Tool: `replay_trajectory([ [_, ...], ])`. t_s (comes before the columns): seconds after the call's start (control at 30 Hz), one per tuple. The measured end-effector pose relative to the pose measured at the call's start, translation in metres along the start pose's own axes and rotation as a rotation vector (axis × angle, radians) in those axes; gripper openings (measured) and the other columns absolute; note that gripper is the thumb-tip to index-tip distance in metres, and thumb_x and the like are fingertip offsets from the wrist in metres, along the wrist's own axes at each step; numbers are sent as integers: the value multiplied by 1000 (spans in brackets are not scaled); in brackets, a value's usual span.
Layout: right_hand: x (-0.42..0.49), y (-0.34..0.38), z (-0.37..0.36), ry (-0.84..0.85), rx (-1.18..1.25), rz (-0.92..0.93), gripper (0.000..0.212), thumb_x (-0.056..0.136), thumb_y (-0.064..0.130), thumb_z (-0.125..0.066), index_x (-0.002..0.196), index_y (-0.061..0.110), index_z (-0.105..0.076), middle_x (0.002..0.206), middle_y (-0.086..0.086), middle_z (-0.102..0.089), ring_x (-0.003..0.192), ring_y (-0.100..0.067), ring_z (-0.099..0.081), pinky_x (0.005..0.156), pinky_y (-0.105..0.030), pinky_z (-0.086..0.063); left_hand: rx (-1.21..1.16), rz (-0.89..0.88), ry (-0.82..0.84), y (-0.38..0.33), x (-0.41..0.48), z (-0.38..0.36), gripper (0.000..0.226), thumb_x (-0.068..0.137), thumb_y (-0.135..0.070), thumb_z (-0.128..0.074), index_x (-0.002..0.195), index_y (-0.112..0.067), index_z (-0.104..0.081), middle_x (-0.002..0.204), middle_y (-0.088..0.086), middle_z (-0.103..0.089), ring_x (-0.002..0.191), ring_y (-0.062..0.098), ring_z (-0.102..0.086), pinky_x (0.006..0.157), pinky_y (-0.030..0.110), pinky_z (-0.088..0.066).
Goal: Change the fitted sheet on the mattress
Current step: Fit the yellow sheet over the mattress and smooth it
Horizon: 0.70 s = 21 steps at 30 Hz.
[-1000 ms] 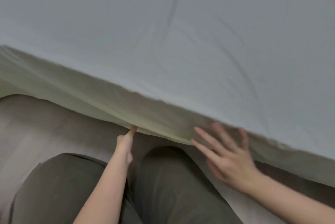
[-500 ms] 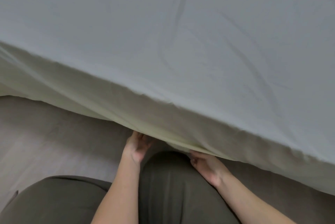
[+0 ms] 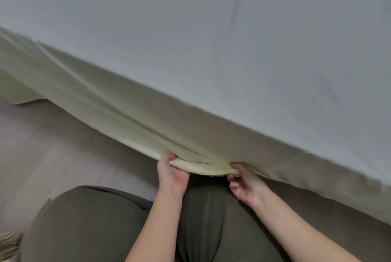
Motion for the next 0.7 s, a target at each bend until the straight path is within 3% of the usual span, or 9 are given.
replay_trajectory([
  [0.07,-1,-2,-8,-22,57,-3,11,90,4,-59,83,9,-52,67,-6,-42,30,-9,-43,28,-13,-25,51,49,125,-3,-7,0,42,74,4,-43,112,-4,-59,113,17,-64,109,35,-60,104,49,-42],
  [0.13,-2,-6,-15,-43,72,26,8,92,7,-59,87,7,-53,70,-9,-45,30,-10,-48,29,-16,-36,203,116,169,-4,-12,-7,39,83,-4,-61,121,2,-59,121,19,-64,116,32,-60,106,45,-42],
  [0.23,-9,-11,-21,-12,177,70,13,96,9,-55,108,3,-54,93,-18,-59,47,-21,-67,40,-27,-54,541,-31,-39,-6,-8,-5,51,70,-15,-82,117,-4,-64,108,8,-73,100,20,-69,84,27,-54],
  [0.3,-14,-14,-21,26,288,76,25,97,7,-55,121,0,-51,120,-23,-56,73,-31,-73,52,-35,-60,640,-175,-236,-13,-3,4,40,74,-14,-80,112,-10,-65,105,3,-72,94,16,-68,83,24,-49],
  [0.4,-25,-19,-18,12,368,115,32,93,4,-61,123,-1,-54,140,-18,-45,106,-34,-64,70,-39,-58,632,-237,-378,-21,5,6,30,80,-17,-74,107,-11,-63,91,-3,-67,74,12,-60,69,23,-45],
  [0.47,-32,-17,-16,-14,398,156,38,90,0,-64,126,-1,-54,139,-14,-46,112,-34,-61,75,-41,-57,700,-234,-397,-22,10,0,15,82,-18,-72,92,-10,-64,81,1,-64,59,15,-52,47,21,-40],
  [0.53,-40,-12,-17,-13,440,164,41,88,-4,-63,127,-2,-53,136,-16,-48,114,-34,-60,76,-42,-58,661,-221,-376,-22,14,-7,8,85,-13,-69,84,-9,-62,82,9,-63,55,19,-52,39,20,-43],
  [0.6,-48,-6,-17,-1,484,149,42,87,-9,-61,127,0,-53,134,-19,-51,114,-34,-60,82,-40,-57,492,-155,-337,-22,18,-13,9,86,-6,-68,93,-6,-61,87,9,-63,61,21,-57,43,19,-51],
  [0.7,-53,3,-17,1,524,143,37,86,-13,-58,120,1,-58,130,-20,-57,115,-34,-60,90,-41,-55,260,-58,-270,-24,26,-19,28,89,0,-63,116,0,-57,105,13,-62,88,27,-63,59,25,-58],
])
Point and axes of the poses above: each hand's wrist, its own x-axis towards the middle knuckle, its own z-axis out of the back of the hand, y = z × x, the point moved 3 cm from there along x, towards the middle knuckle
